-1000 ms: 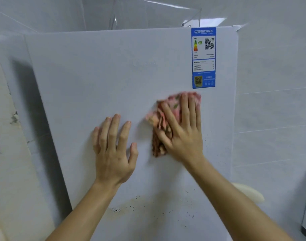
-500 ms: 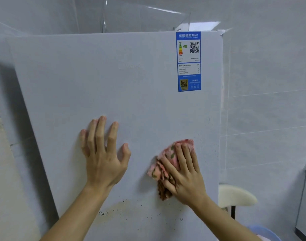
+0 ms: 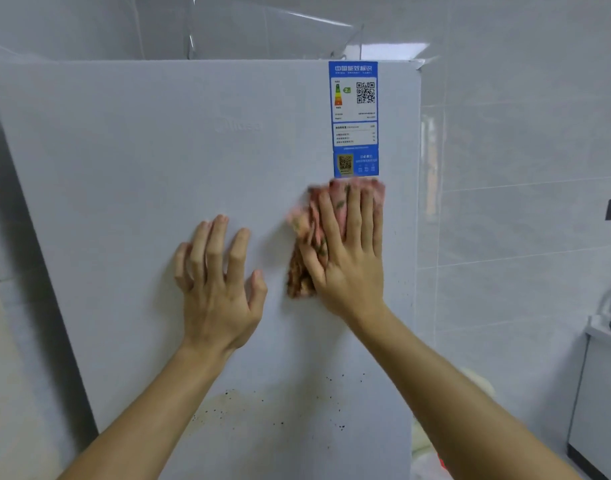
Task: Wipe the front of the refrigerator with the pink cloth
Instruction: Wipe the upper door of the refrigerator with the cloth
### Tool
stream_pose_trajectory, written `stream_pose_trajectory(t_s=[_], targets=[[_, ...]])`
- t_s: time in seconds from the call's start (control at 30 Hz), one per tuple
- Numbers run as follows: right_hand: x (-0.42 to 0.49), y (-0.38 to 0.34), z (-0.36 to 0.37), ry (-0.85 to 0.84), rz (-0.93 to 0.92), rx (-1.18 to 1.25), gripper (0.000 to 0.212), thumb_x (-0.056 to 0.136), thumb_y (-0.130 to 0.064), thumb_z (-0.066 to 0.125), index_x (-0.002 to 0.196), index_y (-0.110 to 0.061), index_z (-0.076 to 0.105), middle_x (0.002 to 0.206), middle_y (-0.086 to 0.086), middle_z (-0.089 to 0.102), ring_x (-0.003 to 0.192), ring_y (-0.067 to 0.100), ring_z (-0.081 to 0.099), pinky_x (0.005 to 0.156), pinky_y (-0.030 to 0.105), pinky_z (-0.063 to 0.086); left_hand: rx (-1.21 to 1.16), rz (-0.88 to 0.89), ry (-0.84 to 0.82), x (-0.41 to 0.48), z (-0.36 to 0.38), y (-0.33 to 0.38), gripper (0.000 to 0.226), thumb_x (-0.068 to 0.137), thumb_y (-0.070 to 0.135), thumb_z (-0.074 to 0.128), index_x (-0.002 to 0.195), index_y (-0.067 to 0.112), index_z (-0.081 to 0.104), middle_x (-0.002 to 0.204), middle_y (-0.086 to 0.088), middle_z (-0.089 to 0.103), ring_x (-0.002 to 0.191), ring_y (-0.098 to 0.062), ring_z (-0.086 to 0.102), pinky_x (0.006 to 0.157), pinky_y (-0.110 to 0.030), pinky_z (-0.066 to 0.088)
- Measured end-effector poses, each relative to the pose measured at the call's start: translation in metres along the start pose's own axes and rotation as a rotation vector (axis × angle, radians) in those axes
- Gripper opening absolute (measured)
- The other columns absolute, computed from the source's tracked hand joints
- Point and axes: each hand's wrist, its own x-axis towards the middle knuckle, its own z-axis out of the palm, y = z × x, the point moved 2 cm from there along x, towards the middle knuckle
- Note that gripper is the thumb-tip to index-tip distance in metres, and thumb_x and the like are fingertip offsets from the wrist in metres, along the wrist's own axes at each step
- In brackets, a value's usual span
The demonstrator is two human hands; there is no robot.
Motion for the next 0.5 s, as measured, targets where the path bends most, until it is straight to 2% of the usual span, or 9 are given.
stream_pose_trajectory(t_s=[0.13, 0.23, 0.3, 0.4, 0.5], targets=[[-0.111, 0.026, -0.006, -0.139, -0.063, -0.008, 0.079, 0.103, -0.049, 0.05, 0.168, -0.021, 0.015, 0.176, 0.013, -0.002, 0.162, 0.041, 0.006, 0.131, 0.058, 0.01, -0.002, -0.016, 0.017, -0.001, 0.001, 0.004, 0.058, 0.097, 0.031, 0.054, 0.15, 0.007, 0.05, 0.161, -0.021, 0.039, 0.151, -0.039, 0.03, 0.123, -0.06, 0.021], [-0.136, 0.041, -0.006, -0.221, -0.072, -0.028, 0.078, 0.103, -0.055, 0.047, 0.168, -0.028, 0.015, 0.175, 0.016, 0.004, 0.162, 0.039, 0.009, 0.131, 0.057, 0.012, -0.008, 0.004, 0.028, 0.0, 0.004, 0.011, 0.059, 0.097, 0.033, 0.054, 0.15, 0.009, 0.047, 0.162, -0.017, 0.031, 0.151, -0.038, 0.027, 0.124, -0.058, 0.018], [-0.109, 0.043, -0.007, -0.193, -0.05, -0.003, 0.072, 0.104, -0.055, 0.048, 0.166, -0.026, 0.026, 0.173, 0.02, 0.012, 0.16, 0.042, 0.013, 0.129, 0.06, 0.016, -0.014, 0.041, 0.021, 0.0, 0.006, 0.015, 0.058, 0.098, 0.035, 0.055, 0.151, 0.011, 0.048, 0.163, -0.016, 0.031, 0.152, -0.038, 0.027, 0.124, -0.057, 0.018], [-0.018, 0.05, -0.01, -0.018, 0.017, 0.022, 0.061, 0.104, -0.046, 0.056, 0.159, -0.021, 0.044, 0.169, 0.025, 0.021, 0.158, 0.047, 0.019, 0.127, 0.063, 0.019, -0.007, 0.033, 0.004, 0.003, 0.008, 0.018, 0.058, 0.096, 0.033, 0.058, 0.15, 0.01, 0.052, 0.161, -0.019, 0.039, 0.151, -0.039, 0.031, 0.122, -0.06, 0.022], [0.071, 0.063, -0.013, 0.066, 0.119, 0.006, 0.059, 0.106, -0.052, 0.047, 0.159, -0.026, 0.045, 0.17, 0.025, 0.022, 0.159, 0.043, 0.018, 0.129, 0.057, 0.016, -0.001, 0.027, -0.003, 0.003, 0.007, 0.019, 0.059, 0.095, 0.033, 0.058, 0.149, 0.01, 0.053, 0.16, -0.019, 0.04, 0.151, -0.039, 0.032, 0.122, -0.06, 0.023]])
